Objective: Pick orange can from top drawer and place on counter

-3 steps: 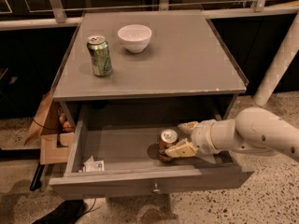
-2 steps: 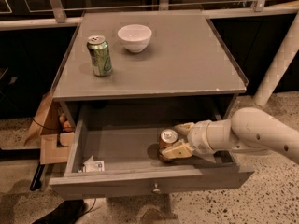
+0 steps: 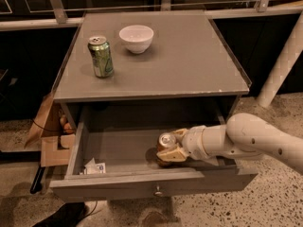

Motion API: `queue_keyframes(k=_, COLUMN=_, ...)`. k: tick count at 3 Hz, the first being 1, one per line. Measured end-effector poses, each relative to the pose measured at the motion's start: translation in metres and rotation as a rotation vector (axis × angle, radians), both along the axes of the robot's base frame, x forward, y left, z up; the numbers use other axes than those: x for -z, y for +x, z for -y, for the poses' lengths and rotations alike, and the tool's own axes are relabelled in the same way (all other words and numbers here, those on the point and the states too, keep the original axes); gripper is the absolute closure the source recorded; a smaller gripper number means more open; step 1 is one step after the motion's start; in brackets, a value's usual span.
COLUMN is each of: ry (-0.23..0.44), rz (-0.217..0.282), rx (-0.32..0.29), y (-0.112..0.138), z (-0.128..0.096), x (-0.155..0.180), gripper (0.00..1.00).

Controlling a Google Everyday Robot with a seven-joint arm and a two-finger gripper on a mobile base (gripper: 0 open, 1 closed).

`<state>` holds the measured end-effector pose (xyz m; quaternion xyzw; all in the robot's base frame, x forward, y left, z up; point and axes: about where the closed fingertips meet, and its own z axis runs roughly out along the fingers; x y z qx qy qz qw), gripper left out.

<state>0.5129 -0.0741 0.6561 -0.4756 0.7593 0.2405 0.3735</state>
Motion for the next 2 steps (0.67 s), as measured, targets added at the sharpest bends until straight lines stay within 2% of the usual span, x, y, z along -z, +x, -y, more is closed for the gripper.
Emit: queue_keyframes(k=2, ry=0.0, rz=-0.001, rx=-0.005, y=-0.0007, z=-0.0013, x=-0.0016, gripper=1.0)
